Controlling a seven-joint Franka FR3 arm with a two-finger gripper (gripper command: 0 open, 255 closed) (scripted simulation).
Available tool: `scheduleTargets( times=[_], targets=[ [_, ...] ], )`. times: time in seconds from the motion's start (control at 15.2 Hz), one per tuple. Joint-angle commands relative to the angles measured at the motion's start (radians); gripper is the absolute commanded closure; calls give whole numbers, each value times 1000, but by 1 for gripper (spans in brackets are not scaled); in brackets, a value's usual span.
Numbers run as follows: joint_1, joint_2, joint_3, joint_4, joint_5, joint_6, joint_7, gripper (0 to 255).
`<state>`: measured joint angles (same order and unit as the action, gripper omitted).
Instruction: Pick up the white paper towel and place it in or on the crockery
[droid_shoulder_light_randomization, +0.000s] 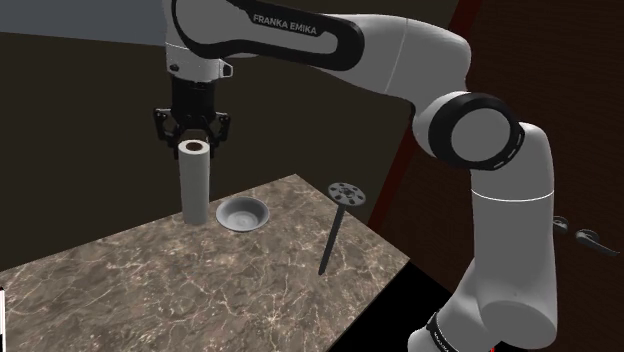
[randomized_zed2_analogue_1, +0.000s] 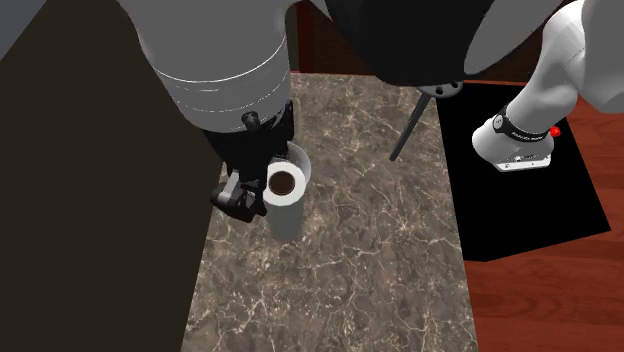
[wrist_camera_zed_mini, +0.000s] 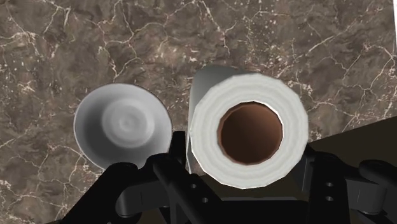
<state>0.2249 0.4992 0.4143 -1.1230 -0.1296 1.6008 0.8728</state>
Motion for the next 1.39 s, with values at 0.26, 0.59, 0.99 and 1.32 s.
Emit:
scheduleTargets(
  times=[0.26,0.59,0.99,1.32],
  targets=[
    [-93,-24,-23,32,20,-58,-117,255],
    [-155,-2,-46,129,23,-135,-210,255],
    [-200,20,-62,179,23,-166,-276,255],
    [-224,-24,-60,39,37,-70,-280,255]
  ],
)
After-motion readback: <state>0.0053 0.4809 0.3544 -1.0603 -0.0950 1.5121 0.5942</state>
